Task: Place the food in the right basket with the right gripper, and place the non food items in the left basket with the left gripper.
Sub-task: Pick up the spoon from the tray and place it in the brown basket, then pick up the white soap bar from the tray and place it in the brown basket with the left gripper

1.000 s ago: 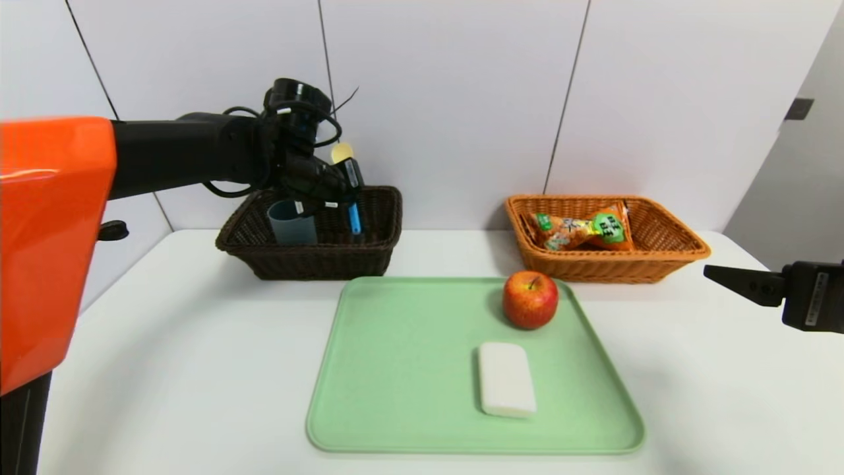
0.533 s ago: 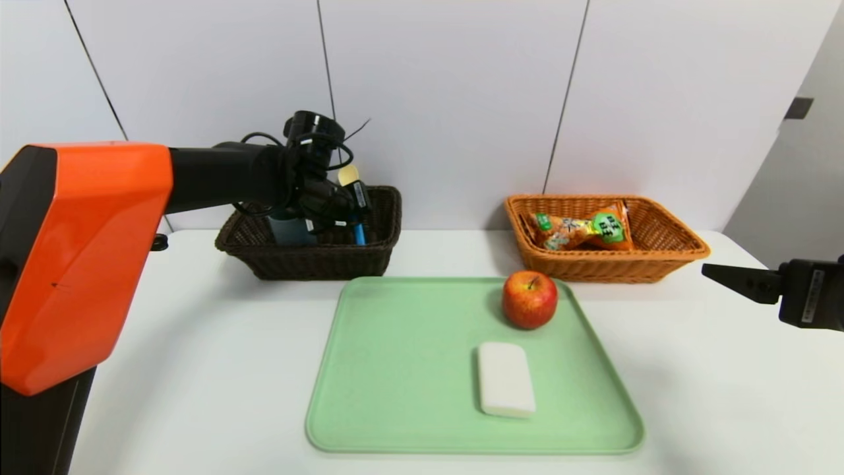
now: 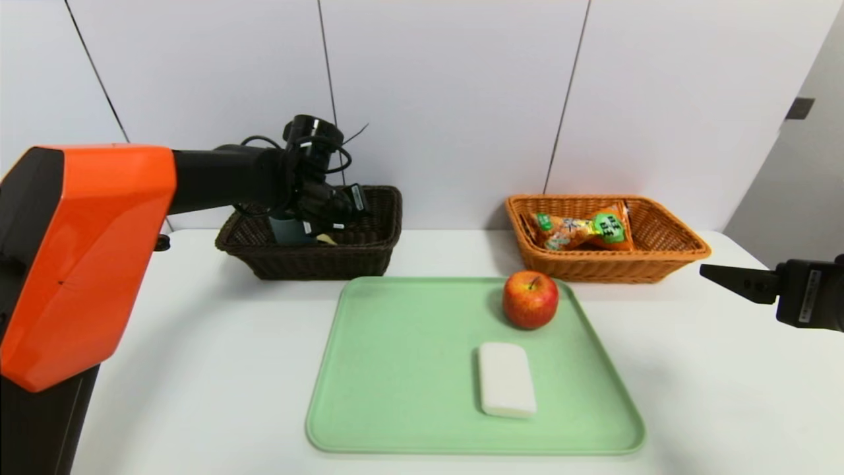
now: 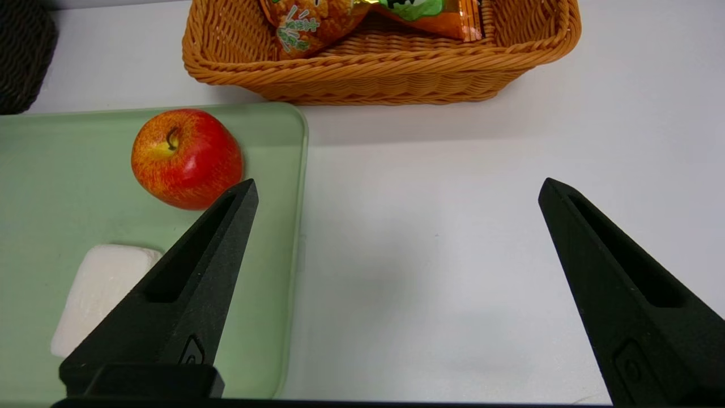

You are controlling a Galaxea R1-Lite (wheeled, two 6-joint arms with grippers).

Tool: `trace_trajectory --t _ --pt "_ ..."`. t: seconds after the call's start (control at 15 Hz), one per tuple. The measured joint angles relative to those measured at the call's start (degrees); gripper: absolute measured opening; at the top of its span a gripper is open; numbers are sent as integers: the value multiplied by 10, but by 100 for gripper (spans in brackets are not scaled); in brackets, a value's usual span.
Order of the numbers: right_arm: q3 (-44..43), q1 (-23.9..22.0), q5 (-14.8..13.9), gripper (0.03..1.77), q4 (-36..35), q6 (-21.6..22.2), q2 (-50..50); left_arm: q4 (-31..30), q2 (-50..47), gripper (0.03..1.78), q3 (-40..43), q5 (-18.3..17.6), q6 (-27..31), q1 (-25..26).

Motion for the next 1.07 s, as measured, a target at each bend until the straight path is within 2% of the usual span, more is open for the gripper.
trace_trajectory --t 0.2,0.33,0.4,0.6,0.73,1.07 --pt "0 -2 -2 171 0 -1 -2 32 -75 134 0 0 12 -32" --pt "1 -2 -2 171 0 -2 -2 91 -129 142 0 7 23 -96" --pt "2 -2 -2 171 0 -1 -2 128 -148 145 0 23 23 -129" --pt "8 -2 -3 171 0 1 -3 226 -166 153 1 110 -10 -221" --pt "14 -3 -4 171 0 1 -4 276 -159 157 1 125 -21 -267" --pt "32 -3 -4 171 2 1 -15 282 -119 164 -1 128 -43 -323"
